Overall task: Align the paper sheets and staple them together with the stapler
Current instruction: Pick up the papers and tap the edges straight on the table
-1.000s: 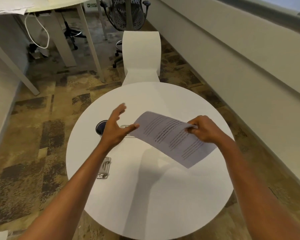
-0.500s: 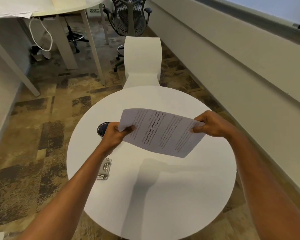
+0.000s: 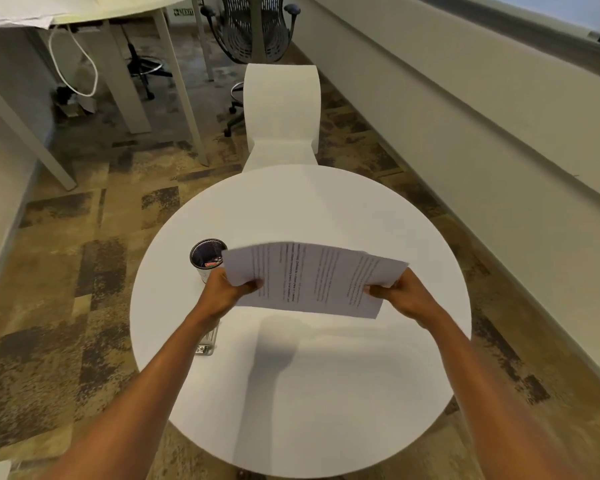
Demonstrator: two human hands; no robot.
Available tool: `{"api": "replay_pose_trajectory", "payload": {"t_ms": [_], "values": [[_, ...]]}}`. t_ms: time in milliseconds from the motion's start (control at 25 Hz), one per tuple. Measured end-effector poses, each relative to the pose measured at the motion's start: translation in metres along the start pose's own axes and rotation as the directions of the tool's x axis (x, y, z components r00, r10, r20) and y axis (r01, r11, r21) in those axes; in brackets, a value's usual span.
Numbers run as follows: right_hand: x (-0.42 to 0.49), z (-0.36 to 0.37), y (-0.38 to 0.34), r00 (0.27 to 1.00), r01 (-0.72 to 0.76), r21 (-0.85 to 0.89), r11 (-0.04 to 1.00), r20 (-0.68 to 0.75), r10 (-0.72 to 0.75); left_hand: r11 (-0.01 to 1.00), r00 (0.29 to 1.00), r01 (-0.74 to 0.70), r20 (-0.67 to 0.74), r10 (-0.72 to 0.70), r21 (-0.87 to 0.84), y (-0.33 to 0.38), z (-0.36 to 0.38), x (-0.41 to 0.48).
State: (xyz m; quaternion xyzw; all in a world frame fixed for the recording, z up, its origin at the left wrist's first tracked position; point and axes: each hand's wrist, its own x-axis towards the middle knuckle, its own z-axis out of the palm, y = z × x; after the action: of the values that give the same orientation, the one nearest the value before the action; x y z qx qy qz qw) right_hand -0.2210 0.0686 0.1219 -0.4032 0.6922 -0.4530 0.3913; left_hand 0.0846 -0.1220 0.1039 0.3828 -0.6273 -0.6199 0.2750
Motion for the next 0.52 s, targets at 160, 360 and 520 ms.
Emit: {"api": "replay_pose_trajectory", "payload": {"t_ms": [160,360,520], "values": [[0.000,0.001,0.017,0.997,-0.014,-0.031,0.999,-0.074,0.012,1.000,1.000,0.019,0.000,-0.019,0.018,-0.010,0.005,-0.003],[-0.008,0.007,0.049,0.995,-0.103,-0.130,0.986,0.004,0.105,0.985,0.999,0.025,0.033,-0.031,0.170,-0.037,0.005,-0.012],[-0.015,0.016,0.072,1.000,-0.020,-0.304,0.953,-0.004,0.020,0.971,0.999,0.040,-0.006,-0.040,0.234,-0.060,0.004,-0.020]]}}
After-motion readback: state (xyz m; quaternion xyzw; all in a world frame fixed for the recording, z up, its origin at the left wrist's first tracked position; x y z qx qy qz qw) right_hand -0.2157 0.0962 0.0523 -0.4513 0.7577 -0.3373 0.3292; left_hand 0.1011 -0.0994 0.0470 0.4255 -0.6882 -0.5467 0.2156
